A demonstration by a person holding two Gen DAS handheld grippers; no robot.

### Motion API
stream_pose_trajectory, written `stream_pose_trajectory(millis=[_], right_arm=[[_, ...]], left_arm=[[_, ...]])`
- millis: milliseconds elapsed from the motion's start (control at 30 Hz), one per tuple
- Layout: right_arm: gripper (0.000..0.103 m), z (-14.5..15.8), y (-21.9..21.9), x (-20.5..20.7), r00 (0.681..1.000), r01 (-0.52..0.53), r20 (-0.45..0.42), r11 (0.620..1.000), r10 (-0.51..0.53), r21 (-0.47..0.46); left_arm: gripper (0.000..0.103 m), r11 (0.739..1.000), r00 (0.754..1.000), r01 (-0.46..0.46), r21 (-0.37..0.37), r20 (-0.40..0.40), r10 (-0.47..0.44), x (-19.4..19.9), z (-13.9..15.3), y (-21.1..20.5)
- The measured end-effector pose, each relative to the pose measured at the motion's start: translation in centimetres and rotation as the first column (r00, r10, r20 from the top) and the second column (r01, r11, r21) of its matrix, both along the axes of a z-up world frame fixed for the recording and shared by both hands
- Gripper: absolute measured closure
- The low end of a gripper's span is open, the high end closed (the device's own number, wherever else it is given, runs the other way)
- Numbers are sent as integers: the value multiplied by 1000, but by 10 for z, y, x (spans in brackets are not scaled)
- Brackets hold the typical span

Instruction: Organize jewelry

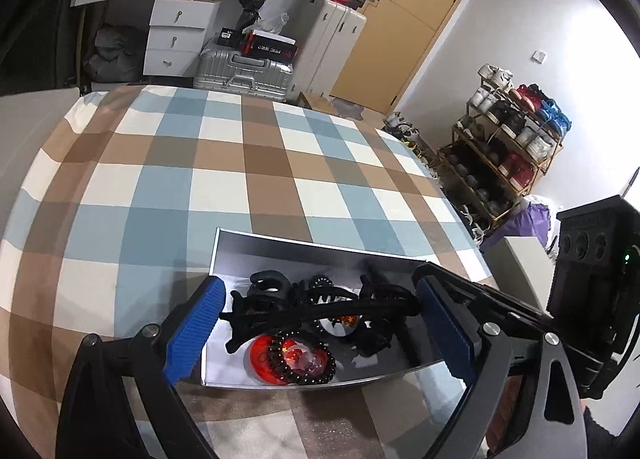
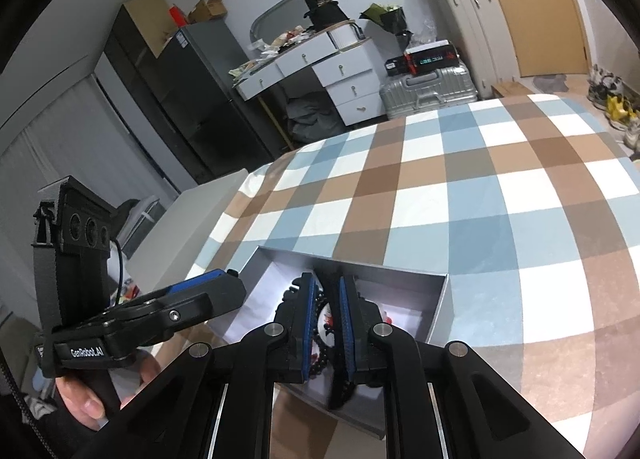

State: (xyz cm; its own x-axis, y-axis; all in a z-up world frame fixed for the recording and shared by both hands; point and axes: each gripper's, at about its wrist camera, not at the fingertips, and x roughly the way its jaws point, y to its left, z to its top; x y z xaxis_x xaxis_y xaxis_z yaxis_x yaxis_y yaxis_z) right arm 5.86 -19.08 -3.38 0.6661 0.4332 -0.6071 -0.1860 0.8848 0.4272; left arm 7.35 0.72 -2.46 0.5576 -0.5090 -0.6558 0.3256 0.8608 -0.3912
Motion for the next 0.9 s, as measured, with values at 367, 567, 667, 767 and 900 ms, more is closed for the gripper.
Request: stream_pose_trajectory(millis=[367,567,667,767,900], right_arm=[[81,8,-3,-8,998,1,63,1000,1,-31],[67,20,-5,-19,991,15,136,999,-10,-34],[60,22,-6,-22,988,23,154,999,-17,-41],[56,24,-7,-25,984,28,178,998,-17,-60],[34,27,-8,-35,967,54,253,996,-36,-65]], left_arm=[[8,998,999,51,34,-3,-51,-1,-4,-5],[1,993,992,45,107,114,-57,-18,7,-11],[1,994,992,31,104,122,-44,-16,6,-7],[1,997,987,-11,80,161,-2,-18,12,2],[1,982,946,-174,68,289,148,-31,26,20]])
